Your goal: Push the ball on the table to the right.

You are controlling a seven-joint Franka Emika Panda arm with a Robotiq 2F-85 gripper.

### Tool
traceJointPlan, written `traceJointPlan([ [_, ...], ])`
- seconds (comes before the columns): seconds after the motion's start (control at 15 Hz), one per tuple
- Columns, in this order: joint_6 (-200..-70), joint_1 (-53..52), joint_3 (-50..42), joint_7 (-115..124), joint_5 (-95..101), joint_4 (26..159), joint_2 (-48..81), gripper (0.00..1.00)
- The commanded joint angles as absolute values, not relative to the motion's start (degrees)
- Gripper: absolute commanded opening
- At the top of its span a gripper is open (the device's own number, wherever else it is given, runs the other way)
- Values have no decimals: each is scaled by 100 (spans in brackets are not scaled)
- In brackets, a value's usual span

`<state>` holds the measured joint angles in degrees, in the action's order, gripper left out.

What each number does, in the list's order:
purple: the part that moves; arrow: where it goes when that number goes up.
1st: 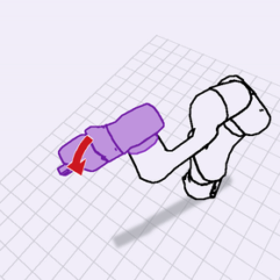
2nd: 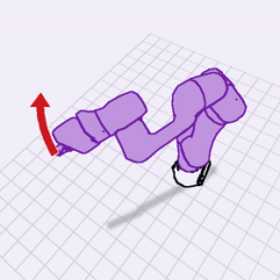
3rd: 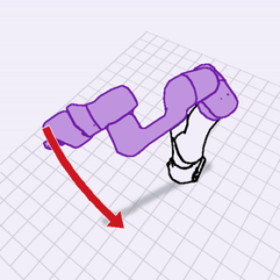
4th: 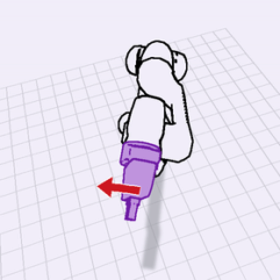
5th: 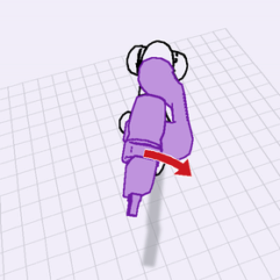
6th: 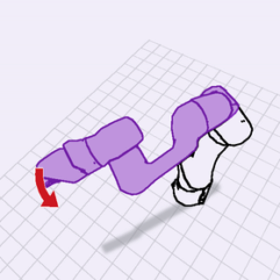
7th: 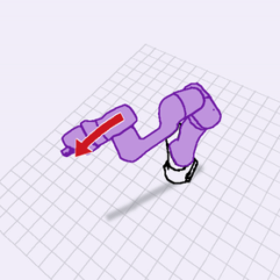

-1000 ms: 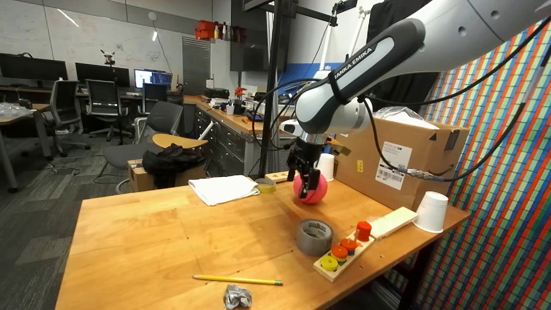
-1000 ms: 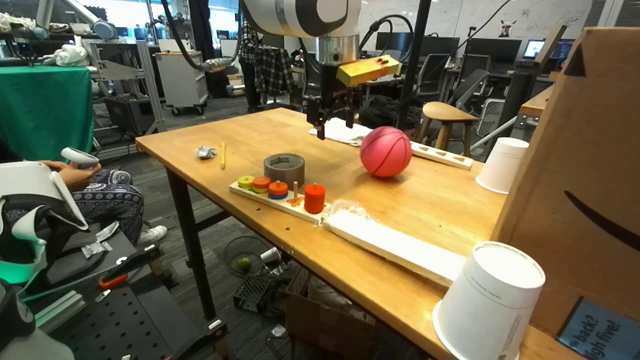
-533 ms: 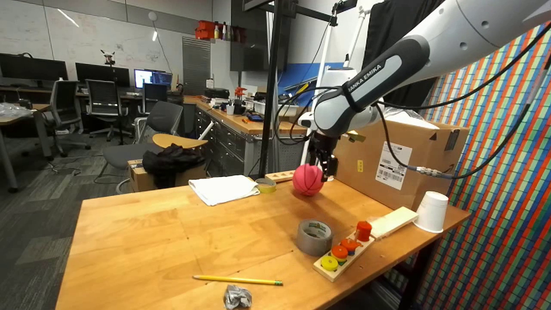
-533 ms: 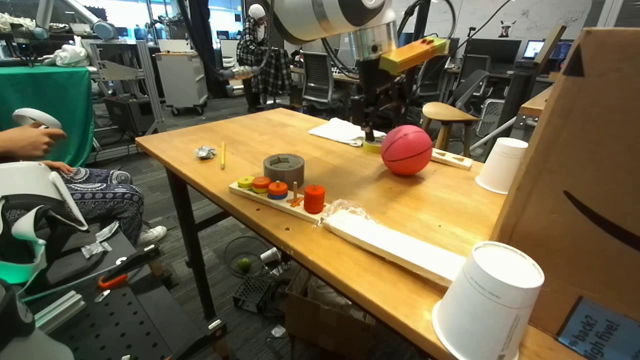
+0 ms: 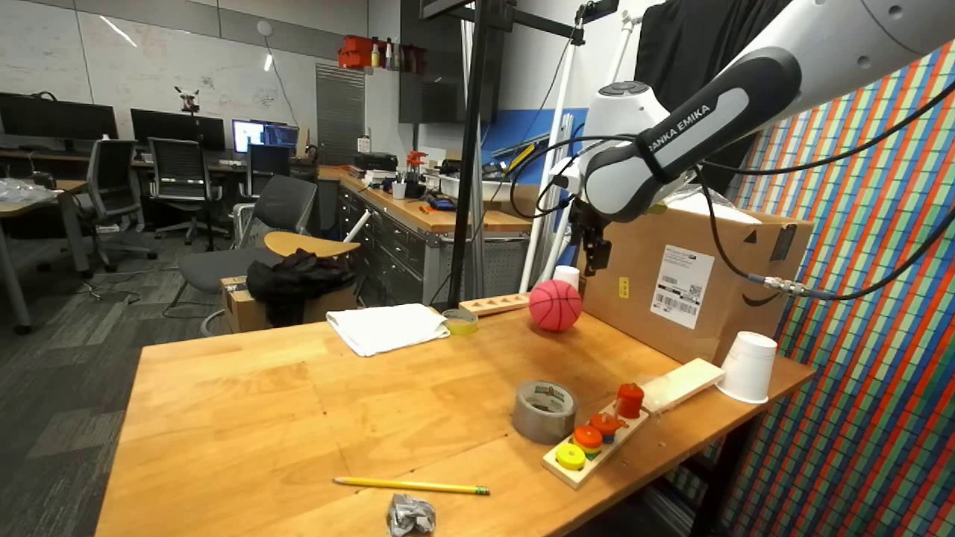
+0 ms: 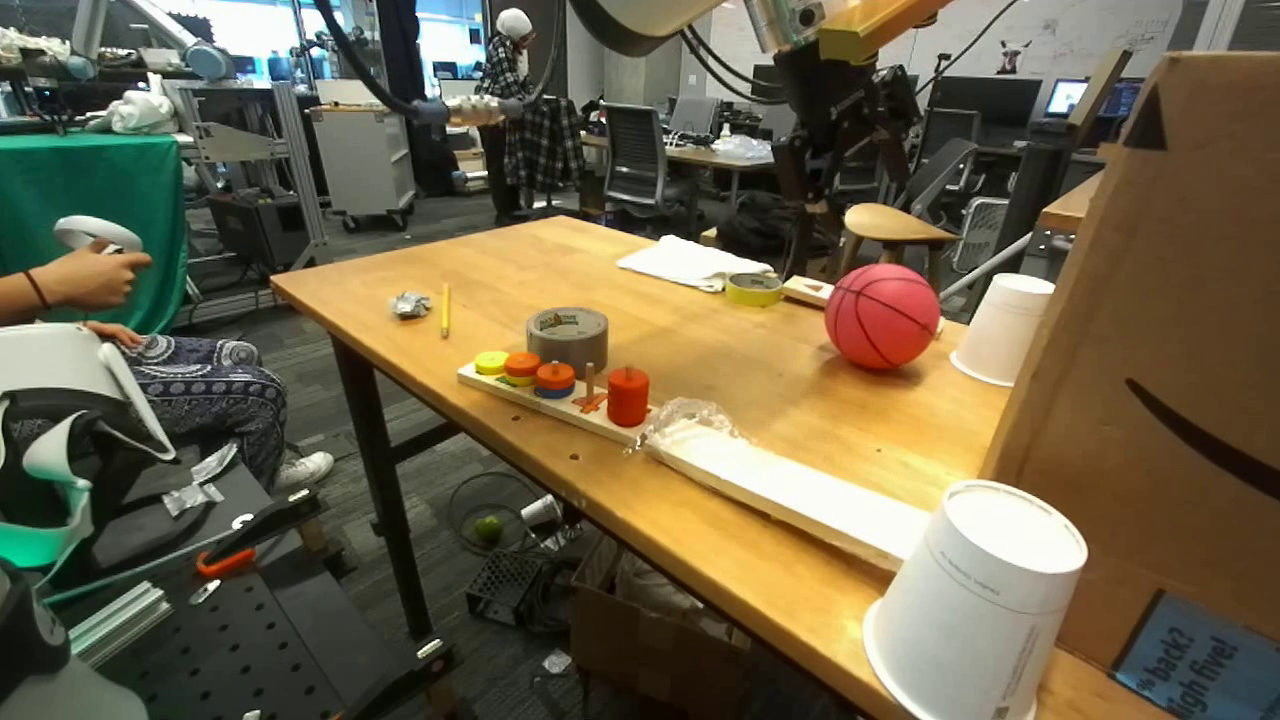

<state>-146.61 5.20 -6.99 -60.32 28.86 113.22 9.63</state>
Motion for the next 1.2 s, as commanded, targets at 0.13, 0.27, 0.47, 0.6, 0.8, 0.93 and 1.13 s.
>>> traceJointPlan([
  [0.13, -14755, 372, -466, -5840, 3002, 11660, 670, 100],
  [0.27, -14774, 339, -364, -5928, 2925, 11754, 667, 100],
  [0.47, -14837, 350, -201, -6148, 2675, 11918, 677, 100],
  [0.6, -14977, 416, -82, -6508, 2221, 12036, 686, 100],
  [0.8, -15061, 468, 79, -7135, 1296, 12077, 732, 100],
  [0.93, -14884, 480, 188, -7586, 657, 12024, 762, 100],
  [1.13, -14130, 422, 363, -8039, -261, 11926, 741, 100],
])
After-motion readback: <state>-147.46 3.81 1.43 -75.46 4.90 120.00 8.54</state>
